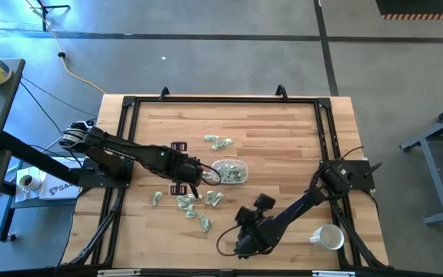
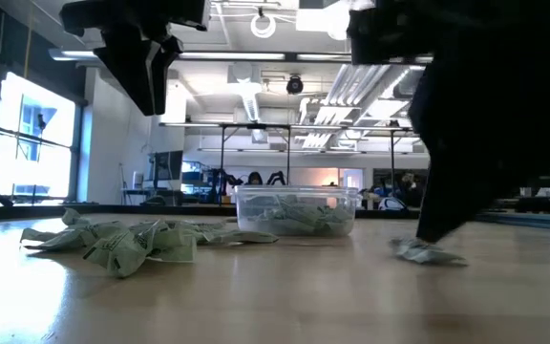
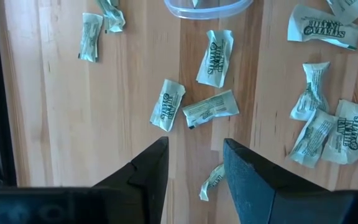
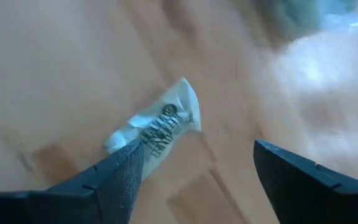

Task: Pick and place Stevia / Truvia into bins
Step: Put the stevia packet into the transparent container

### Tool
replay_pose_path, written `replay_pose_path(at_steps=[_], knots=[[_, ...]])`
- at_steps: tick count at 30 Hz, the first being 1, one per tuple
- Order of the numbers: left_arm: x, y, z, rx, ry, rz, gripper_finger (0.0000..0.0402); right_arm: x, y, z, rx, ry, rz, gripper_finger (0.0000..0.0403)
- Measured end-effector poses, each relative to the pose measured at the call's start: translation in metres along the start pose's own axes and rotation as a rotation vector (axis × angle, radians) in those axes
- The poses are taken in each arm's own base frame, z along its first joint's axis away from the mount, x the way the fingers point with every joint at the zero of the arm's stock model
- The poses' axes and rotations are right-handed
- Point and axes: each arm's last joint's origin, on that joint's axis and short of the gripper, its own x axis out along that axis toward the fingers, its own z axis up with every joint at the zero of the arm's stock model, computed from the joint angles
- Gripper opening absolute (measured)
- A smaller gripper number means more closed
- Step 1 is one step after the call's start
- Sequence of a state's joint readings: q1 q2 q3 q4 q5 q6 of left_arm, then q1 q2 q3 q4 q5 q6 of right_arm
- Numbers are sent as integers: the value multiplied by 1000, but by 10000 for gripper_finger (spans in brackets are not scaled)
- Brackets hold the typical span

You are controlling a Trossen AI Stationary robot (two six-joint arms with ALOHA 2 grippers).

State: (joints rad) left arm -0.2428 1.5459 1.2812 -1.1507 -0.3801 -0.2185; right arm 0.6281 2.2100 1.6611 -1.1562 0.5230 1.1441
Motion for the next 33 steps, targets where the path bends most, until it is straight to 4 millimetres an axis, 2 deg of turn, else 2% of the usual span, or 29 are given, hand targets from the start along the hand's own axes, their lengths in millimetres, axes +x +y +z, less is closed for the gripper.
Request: replay_pose_path(at_steps=[5, 10, 13, 17, 28, 33], knots=[[0, 0, 0, -18, -2, -1, 184, -31, -13, 10, 98, -66, 80, 273], [0, 0, 2, -35, -21, -6, 184, -40, -14, 7, 214, -8, 141, 272], [0, -1, 3, -53, -29, -12, 183, -32, -12, 7, 359, 75, 174, 271], [0, -1, 3, -71, -29, -14, 182, -20, -15, 21, 489, 97, 200, 270], [0, 0, 0, -104, 4, -6, 183, 7, -40, 56, 592, 232, 166, 271], [0, 0, 0, -103, 5, -5, 184, 16, -39, 57, 595, 324, 179, 262]])
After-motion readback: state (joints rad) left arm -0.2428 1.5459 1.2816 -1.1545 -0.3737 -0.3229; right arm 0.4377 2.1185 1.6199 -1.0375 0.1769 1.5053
